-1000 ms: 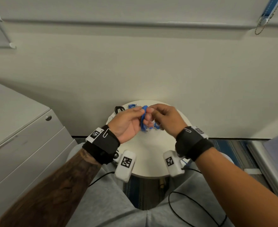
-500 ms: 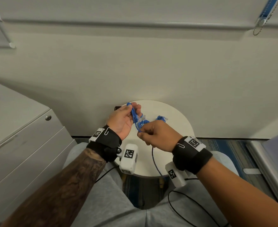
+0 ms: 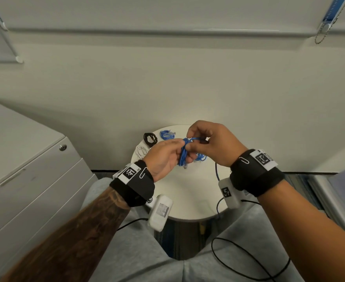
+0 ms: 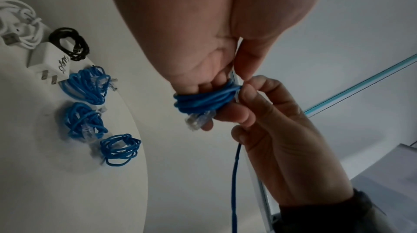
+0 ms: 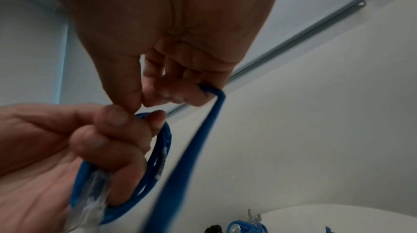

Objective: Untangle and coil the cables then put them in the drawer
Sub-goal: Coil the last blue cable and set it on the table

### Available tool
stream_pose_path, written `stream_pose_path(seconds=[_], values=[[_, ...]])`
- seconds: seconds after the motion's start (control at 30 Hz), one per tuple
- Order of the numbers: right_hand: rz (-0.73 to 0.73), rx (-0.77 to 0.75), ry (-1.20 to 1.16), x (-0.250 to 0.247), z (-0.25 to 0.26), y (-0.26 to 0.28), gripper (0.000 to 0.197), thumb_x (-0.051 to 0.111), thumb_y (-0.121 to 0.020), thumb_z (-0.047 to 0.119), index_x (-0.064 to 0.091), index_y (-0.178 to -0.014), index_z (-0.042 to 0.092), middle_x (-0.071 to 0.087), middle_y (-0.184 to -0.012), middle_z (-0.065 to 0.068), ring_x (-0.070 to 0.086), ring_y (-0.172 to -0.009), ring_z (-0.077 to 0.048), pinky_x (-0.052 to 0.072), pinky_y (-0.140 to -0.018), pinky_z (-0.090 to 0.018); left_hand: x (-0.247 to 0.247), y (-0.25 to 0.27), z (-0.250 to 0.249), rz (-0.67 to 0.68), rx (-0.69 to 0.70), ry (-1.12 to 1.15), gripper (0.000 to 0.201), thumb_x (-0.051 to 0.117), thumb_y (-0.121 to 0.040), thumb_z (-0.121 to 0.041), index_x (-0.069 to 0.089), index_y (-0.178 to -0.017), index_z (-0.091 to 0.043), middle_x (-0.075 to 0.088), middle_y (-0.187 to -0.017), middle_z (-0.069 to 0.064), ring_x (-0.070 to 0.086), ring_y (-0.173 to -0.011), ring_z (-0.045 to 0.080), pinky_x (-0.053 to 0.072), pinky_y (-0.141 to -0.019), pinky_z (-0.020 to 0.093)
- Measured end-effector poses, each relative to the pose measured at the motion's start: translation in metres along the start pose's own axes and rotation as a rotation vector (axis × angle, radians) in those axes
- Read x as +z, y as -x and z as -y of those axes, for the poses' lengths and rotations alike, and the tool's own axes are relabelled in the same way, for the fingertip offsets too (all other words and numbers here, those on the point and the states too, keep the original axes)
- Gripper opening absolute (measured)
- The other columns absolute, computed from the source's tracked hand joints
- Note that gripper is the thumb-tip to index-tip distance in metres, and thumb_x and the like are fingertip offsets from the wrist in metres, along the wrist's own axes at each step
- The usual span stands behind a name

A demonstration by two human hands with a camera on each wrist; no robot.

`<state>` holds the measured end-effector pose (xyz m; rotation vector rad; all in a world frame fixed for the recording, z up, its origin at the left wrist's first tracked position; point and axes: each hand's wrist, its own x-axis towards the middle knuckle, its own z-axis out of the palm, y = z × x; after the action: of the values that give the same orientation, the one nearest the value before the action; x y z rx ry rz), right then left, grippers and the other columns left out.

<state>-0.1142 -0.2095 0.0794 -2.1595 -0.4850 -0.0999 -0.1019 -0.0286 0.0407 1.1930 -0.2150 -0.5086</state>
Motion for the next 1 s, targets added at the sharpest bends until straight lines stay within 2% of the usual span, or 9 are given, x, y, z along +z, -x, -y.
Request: stream_pose_path(seconds=[0.1,0.23,0.3,0.4,0.57,0.7,0.77,0.9,1.0], values=[[-0.054,0.002,0.050,-0.004,-0.010,-0.004,0.011,0.076,-0.086,0.016,0.066,-0.088,0.021,0.066,-0.079,0.011,0.060,-0.074,-0.009,0.049,-0.072,-0.020,0.000,0.005,-0.004,0.032,-0.021,-0.030,0.024,0.036,-0.101,-0.002,0.058,-0.106,0.007,0.065,-0.077,0.015,0.061,-0.074,0.025,0.051,-0.073,0.031],[-0.071,-0.009,0.021,-0.006,-0.014,-0.006,0.006,0.077,-0.087,0.016,0.070,-0.089,0.016,0.067,-0.078,0.015,0.062,-0.075,-0.013,0.051,-0.071,-0.021,0.000,0.006,-0.005,0.021,-0.033,-0.023,0.021,0.039,-0.101,0.000,0.059,-0.105,0.007,0.063,-0.078,0.014,0.062,-0.071,0.021,0.053,-0.072,0.029],[-0.069,-0.019,0.014,-0.006,-0.014,-0.007,0.007,0.077,-0.086,0.016,0.072,-0.090,0.014,0.069,-0.079,0.011,0.063,-0.076,-0.015,0.050,-0.071,-0.020,0.001,0.006,-0.009,0.046,-0.050,-0.047,0.021,0.040,-0.101,-0.001,0.058,-0.107,0.008,0.061,-0.078,0.015,0.061,-0.068,0.020,0.050,-0.075,0.033],[-0.067,-0.002,-0.110,-0.005,-0.015,-0.007,0.005,0.076,-0.087,0.014,0.074,-0.091,0.012,0.073,-0.083,0.000,0.063,-0.075,-0.017,0.052,-0.071,-0.025,-0.001,0.006,-0.016,0.101,-0.104,-0.010,0.023,0.039,-0.102,-0.004,0.059,-0.106,0.006,0.059,-0.072,0.010,0.057,-0.061,0.016,0.051,-0.081,0.037],[-0.127,0.095,-0.443,0.015,-0.020,-0.005,0.010,0.067,-0.094,0.012,0.075,-0.097,0.016,0.072,-0.078,0.002,0.059,-0.066,-0.011,0.050,-0.058,-0.024,-0.004,0.005,-0.023,0.161,-0.159,0.198,0.021,0.044,-0.098,-0.014,0.063,-0.094,-0.006,0.053,-0.067,0.000,0.048,-0.057,0.010,0.055,-0.073,0.031],[-0.175,0.258,-0.642,0.044,-0.028,0.003,0.021,0.059,-0.100,0.016,0.072,-0.113,0.007,0.063,-0.077,-0.012,0.052,-0.056,-0.014,0.052,-0.053,-0.027,-0.005,0.005,-0.020,0.087,-0.111,0.484,0.025,0.045,-0.094,-0.016,0.067,-0.089,-0.005,0.052,-0.067,-0.001,0.050,-0.055,0.011,0.056,-0.070,0.031],[-0.122,0.301,-0.603,0.059,-0.031,0.010,0.024,0.055,-0.102,0.018,0.070,-0.117,0.007,0.060,-0.070,-0.007,0.045,-0.049,-0.014,0.053,-0.049,-0.028,-0.007,0.003,-0.021,0.017,-0.052,0.577,0.022,0.043,-0.094,-0.014,0.063,-0.093,-0.003,0.056,-0.068,-0.001,0.056,-0.056,0.012,0.057,-0.068,0.031],[0.047,0.299,-0.311,0.069,-0.027,0.016,0.020,0.049,-0.105,0.023,0.068,-0.112,0.023,0.059,-0.061,0.003,0.041,-0.048,-0.012,0.049,-0.046,-0.028,-0.018,-0.006,-0.016,-0.148,0.052,0.568,0.024,0.040,-0.102,-0.014,0.060,-0.099,-0.002,0.066,-0.081,0.003,0.063,-0.067,0.010,0.055,-0.082,0.031],[0.182,0.220,-0.006,0.064,-0.021,0.014,0.029,0.047,-0.105,0.028,0.068,-0.104,0.009,0.062,-0.061,0.009,0.047,-0.048,-0.005,0.053,-0.054,-0.032,-0.027,-0.013,-0.006,-0.253,0.094,0.517,0.026,0.040,-0.103,-0.016,0.061,-0.104,-0.001,0.069,-0.084,0.004,0.067,-0.074,0.010,0.055,-0.085,0.029]])
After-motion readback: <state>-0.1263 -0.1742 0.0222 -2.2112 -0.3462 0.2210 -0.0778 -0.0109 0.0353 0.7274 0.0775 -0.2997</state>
